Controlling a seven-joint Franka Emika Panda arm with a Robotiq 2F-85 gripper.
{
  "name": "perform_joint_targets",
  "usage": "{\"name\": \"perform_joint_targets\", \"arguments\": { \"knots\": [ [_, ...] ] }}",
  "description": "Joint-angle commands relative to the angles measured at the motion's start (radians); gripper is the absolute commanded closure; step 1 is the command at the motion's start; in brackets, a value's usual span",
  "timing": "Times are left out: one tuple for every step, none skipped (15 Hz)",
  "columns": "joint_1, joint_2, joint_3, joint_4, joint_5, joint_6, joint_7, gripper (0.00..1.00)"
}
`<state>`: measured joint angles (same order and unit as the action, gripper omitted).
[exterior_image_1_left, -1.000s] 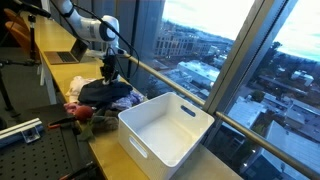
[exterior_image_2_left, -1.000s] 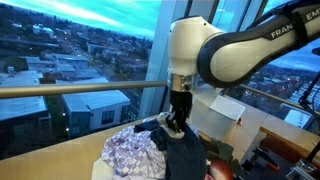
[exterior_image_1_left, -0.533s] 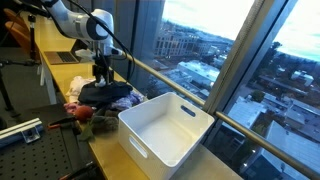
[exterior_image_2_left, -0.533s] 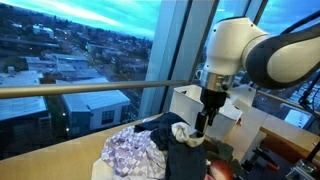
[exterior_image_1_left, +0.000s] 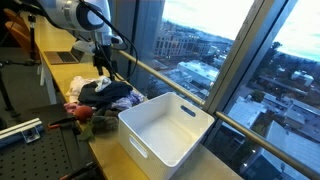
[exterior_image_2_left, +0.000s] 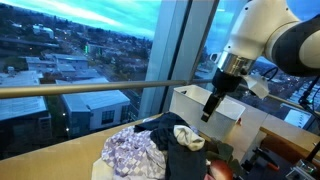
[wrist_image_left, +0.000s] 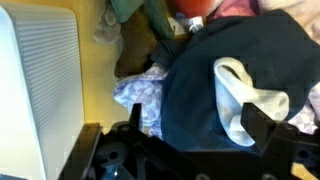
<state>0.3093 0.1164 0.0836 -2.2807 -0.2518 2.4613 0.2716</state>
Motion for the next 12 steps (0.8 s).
{"name": "perform_joint_targets", "arguments": {
  "knots": [
    [-0.053,0.035,0.027,0.013,-0.004,0.147,-0.104,0.0],
    [-0.061,0.054,0.028,0.018,0.004,0.185,-0.138,0.0],
    [-0.069,0.082,0.029,0.028,0.017,0.218,-0.172,0.0],
    [-0.079,0.117,0.032,0.042,0.042,0.243,-0.207,0.0],
    [-0.091,0.166,0.046,0.064,0.089,0.26,-0.257,0.0],
    [-0.103,0.216,0.063,0.088,0.136,0.257,-0.299,0.0],
    [-0.117,0.268,0.088,0.112,0.189,0.252,-0.347,0.0],
    [-0.128,0.325,0.12,0.14,0.236,0.239,-0.389,0.0],
    [-0.137,0.375,0.146,0.173,0.264,0.228,-0.422,0.0],
    [-0.135,0.435,0.163,0.217,0.27,0.221,-0.439,0.0],
    [-0.135,0.483,0.177,0.256,0.27,0.21,-0.458,0.0],
    [-0.13,0.531,0.18,0.298,0.259,0.203,-0.466,0.0]
  ]
}}
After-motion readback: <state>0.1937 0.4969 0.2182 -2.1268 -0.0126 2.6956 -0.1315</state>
